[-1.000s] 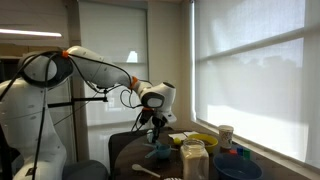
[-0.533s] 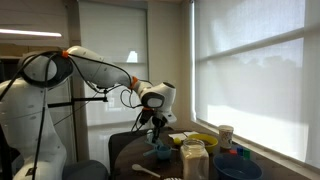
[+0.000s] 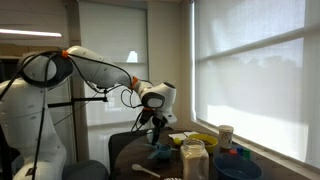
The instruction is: Remove the two small blue measuring spoons from the big blue measuring spoon
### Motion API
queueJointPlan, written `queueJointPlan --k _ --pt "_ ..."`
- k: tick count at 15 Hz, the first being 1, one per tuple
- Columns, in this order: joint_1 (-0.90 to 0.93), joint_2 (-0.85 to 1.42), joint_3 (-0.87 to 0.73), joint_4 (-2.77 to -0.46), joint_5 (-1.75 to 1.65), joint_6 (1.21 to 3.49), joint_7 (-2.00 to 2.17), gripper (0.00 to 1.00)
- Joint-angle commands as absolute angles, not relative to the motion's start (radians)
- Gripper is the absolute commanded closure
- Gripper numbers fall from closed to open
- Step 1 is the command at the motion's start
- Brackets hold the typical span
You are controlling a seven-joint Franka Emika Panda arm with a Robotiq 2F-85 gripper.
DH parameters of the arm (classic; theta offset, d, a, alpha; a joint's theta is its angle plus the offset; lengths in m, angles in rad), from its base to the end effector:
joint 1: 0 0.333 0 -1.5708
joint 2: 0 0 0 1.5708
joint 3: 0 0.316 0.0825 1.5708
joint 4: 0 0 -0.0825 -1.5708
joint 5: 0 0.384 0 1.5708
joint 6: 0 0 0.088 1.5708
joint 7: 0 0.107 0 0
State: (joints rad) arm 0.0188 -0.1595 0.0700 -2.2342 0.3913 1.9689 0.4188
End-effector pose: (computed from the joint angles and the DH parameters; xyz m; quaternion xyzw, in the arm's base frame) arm 0.4818 0.0683 0.4330 -0.9531 0.2454 0.0924 0.1512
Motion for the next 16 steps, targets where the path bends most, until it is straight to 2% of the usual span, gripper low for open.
queueJointPlan --k 1,16 --pt "0.023 -0.162 0.061 -2.230 0.405 1.938 0.414 0.00" --pt "0.029 -0.124 0.060 -2.212 0.423 1.896 0.401 0.00"
